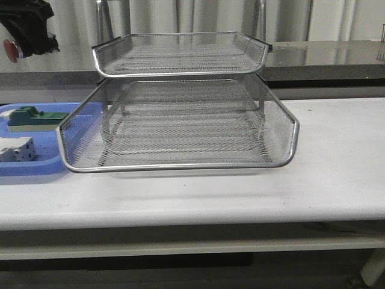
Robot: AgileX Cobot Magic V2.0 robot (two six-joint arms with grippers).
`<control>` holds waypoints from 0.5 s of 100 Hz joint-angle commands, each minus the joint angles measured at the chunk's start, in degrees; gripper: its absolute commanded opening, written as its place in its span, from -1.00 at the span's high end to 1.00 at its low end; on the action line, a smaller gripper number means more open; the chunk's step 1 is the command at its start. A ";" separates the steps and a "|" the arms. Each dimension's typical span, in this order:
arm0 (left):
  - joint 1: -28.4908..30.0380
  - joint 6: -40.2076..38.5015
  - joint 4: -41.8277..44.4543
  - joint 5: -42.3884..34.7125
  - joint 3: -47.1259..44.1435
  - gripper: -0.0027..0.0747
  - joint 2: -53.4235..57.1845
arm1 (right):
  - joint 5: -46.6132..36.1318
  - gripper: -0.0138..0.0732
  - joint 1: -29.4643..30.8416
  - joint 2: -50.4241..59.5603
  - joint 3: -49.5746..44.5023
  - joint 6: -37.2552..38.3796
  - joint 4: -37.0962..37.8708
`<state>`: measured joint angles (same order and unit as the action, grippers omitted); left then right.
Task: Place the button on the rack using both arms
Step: 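Carry the button over the pulled-out mesh tray and lower it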
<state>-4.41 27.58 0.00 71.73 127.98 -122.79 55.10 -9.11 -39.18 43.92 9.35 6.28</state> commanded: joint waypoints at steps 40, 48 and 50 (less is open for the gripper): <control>-11.70 -1.91 -1.12 1.31 -19.32 0.92 24.52 | -2.67 0.84 0.16 0.09 2.06 -0.02 0.98; -14.47 -1.91 -1.40 1.31 -21.61 0.92 26.72 | -2.67 0.84 0.16 0.09 2.06 -0.02 0.98; -15.26 -1.91 -1.54 1.31 -22.16 0.92 27.20 | -2.67 0.84 0.16 0.09 2.06 -0.02 0.98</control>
<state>-16.58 26.39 -0.43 71.96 106.68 -100.95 55.14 -9.11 -39.18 43.92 9.35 6.28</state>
